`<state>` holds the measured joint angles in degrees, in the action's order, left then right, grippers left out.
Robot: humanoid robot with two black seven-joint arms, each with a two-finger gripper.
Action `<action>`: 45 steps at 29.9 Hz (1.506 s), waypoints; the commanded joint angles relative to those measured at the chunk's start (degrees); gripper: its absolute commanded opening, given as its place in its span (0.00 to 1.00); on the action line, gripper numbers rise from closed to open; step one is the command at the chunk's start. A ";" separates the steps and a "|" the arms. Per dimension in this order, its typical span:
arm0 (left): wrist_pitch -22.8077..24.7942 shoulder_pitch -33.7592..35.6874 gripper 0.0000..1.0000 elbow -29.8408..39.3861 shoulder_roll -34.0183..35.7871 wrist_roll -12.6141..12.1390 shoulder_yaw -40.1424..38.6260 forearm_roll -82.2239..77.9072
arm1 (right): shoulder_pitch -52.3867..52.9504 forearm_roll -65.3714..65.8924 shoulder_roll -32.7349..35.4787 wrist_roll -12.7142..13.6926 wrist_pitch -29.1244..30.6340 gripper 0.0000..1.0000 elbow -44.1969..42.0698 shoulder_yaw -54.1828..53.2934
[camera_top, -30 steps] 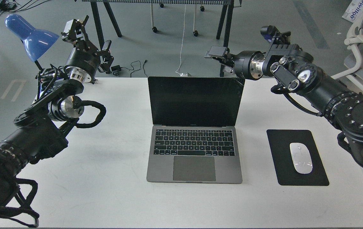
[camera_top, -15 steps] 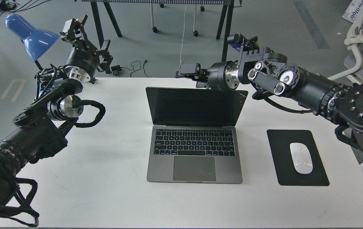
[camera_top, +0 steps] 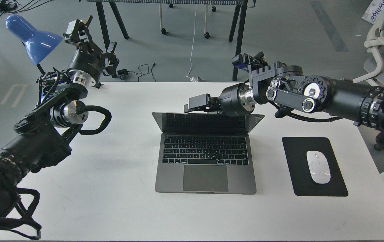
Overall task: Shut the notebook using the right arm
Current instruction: 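Push the laptop screen down toward the keyboard with the right gripper, then lift the right gripper up off the closed laptop lid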
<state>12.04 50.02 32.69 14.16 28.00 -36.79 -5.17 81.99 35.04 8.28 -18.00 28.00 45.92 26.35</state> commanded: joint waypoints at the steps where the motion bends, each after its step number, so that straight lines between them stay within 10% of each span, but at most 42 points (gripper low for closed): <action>1: 0.01 0.08 1.00 0.01 0.00 0.00 -0.04 -0.02 | -0.43 3.27 1.56 0.25 0.00 1.00 4.96 0.02; 45: 0.01 0.08 1.00 0.01 0.00 0.00 -0.04 0.07 | -9.32 8.73 -0.11 1.48 0.00 1.00 5.76 4.42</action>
<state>12.04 50.10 32.66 14.15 28.00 -36.83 -5.09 71.00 44.21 8.00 -16.31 28.01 51.62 31.46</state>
